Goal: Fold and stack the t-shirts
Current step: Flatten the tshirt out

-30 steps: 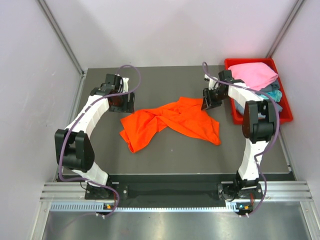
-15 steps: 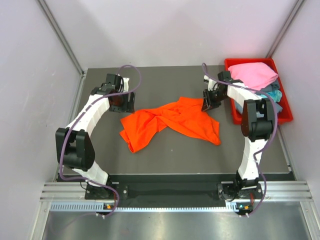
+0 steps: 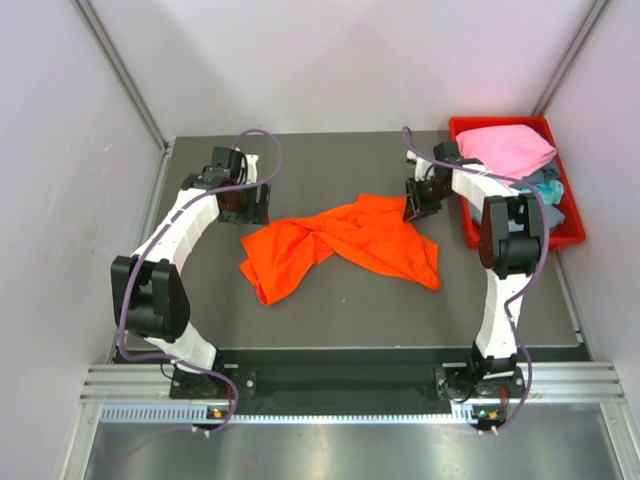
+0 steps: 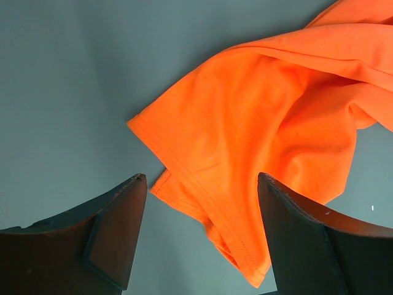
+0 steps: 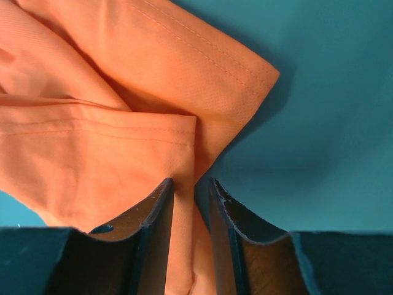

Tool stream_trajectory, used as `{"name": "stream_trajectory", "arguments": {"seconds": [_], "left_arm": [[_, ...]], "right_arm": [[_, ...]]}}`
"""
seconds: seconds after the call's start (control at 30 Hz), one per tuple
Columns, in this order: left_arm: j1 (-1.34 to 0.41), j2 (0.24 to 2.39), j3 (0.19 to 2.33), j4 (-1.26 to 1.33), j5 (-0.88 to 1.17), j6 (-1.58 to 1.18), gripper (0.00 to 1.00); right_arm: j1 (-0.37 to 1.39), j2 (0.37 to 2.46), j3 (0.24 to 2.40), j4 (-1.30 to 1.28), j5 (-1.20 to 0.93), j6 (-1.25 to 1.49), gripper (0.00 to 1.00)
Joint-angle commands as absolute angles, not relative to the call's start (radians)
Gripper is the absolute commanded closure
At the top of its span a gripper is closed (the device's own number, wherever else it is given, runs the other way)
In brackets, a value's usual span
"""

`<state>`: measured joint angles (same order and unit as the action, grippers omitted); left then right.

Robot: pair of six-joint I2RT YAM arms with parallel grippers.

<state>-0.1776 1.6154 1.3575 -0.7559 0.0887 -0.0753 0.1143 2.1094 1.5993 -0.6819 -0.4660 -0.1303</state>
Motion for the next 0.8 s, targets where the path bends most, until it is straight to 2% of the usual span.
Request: {"name": "stream_trajectory", "arguments": {"seconds": [0.0, 0.07, 0.13, 0.17, 0.2, 0.43, 0.77], "left_arm": [[-0.178, 1.612, 1.387, -0.723, 0.090, -0.063, 0.23], [-0.176, 1.614, 1.387, -0.723, 0.089, -0.063, 0.23], [-0.176, 1.614, 1.387, -0.723, 0.087, -0.064, 0.23], [-0.176, 1.615, 1.387, -0.721, 0.089, -0.063, 0.23], [-0.176, 1.615, 1.387, -0.718, 0.087, -0.063, 0.23], [-0.176, 1.624, 1.385, -0.712, 0.092, -0.063, 0.23], [-0.175, 1.666, 1.377, -0.701, 0.075, -0.054, 0.22]], "right_arm": [[0.107, 2.117, 1.644, -0.672, -0.463, -0.143, 0.70], [0.107, 2.118, 1.647, -0.672, -0.465, -0.143, 0.72], [0.107, 2.120, 1.647, -0.670, -0.468, -0.144, 0.77], [0.107, 2.118, 1.652, -0.672, -0.469, -0.146, 0.81], [0.107, 2.118, 1.652, -0.670, -0.469, -0.147, 0.90], [0.109, 2.062, 1.692, -0.678, -0.417, -0.176, 1.00], [0.124, 1.884, 1.796, -0.683, -0.394, -0.207, 1.00]]}}
